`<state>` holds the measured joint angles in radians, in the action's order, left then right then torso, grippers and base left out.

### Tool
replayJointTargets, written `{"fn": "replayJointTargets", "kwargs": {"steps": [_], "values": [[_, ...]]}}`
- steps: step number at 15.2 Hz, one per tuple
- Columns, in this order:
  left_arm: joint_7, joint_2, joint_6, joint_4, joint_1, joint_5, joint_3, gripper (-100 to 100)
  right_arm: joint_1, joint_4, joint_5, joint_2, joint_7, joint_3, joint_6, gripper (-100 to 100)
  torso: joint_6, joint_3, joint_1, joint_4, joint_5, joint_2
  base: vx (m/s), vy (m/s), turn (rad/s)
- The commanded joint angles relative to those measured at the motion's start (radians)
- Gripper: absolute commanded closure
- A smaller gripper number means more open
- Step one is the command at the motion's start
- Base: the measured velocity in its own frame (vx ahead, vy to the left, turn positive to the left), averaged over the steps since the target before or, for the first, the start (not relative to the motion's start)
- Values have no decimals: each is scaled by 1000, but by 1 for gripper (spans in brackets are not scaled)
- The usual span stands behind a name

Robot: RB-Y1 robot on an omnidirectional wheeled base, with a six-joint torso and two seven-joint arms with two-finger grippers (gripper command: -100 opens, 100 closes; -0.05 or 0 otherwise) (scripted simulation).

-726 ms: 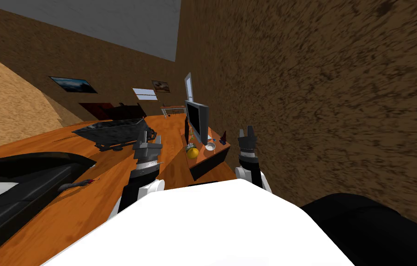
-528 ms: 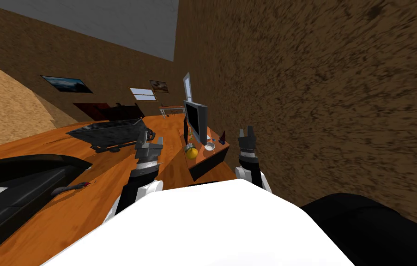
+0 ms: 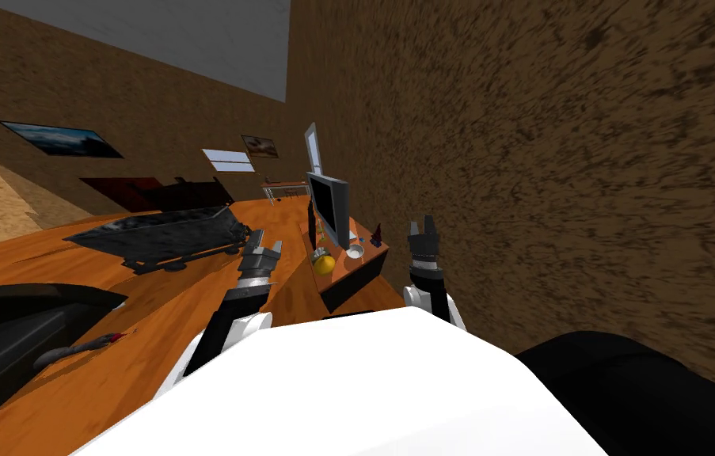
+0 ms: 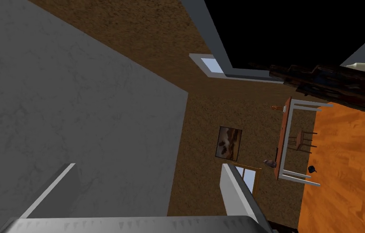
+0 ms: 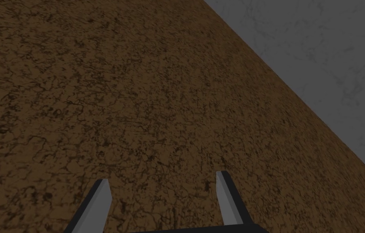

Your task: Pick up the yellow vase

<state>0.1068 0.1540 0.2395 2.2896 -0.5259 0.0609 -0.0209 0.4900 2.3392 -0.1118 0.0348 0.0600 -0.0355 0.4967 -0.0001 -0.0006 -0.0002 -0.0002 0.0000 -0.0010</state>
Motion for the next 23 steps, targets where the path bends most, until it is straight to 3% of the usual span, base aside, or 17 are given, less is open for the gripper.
{"fn": "replayJointTargets", "kwargs": {"steps": [1, 5, 8, 13, 14, 16, 20, 22, 23], "values": [[-5, 21, -50, -7, 5, 14, -16, -100, 0, 0, 0, 0, 0, 0, 0, 0, 0, 0, 0, 0, 0, 0, 11, -10, -85], [-11, 38, -100, -18, 8, 27, -30, -100, 0, 0, 0, 0, 0, 0, 0, 0, 0, 0, 0, 0, 0, 0, 13, -7, -122], [-25, 68, -170, -43, 13, 54, -58, -100, 0, 0, 0, 0, 0, 0, 0, 0, 0, 0, 0, 0, 0, 0, 13, -8, -149], [-32, 81, -246, -57, 16, 69, -74, -100, 0, 0, 0, 0, 0, 0, 0, 0, 0, 0, 0, 0, 0, 0, 14, -6, -109], [-39, 94, -274, -70, 19, 85, -90, -100, 0, 0, 0, 0, 0, 0, 0, 0, 0, 0, 0, 0, 0, 0, 16, -8, -160], [-39, 94, -300, -70, 19, 85, -90, -100, 0, 0, 0, 0, 0, 0, 0, 0, 0, 0, 0, 0, 0, 0, 13, -7, -114], [-55, 118, -388, -100, 26, 117, -125, -100, 0, 0, 0, 0, 0, 0, 0, 0, 0, 0, 0, 0, 0, 0, 15, -7, -126], [-55, 118, -413, -100, 26, 117, -125, -100, 0, 0, 0, 0, 0, 0, 0, 0, 0, 0, 0, 0, 0, 0, 16, -6, -109], [-63, 129, -452, -115, 29, 134, -142, -100, 0, 0, 0, 0, 0, 0, 0, 0, 0, 0, 0, 0, 0, 0, 16, -8, -198]]}}
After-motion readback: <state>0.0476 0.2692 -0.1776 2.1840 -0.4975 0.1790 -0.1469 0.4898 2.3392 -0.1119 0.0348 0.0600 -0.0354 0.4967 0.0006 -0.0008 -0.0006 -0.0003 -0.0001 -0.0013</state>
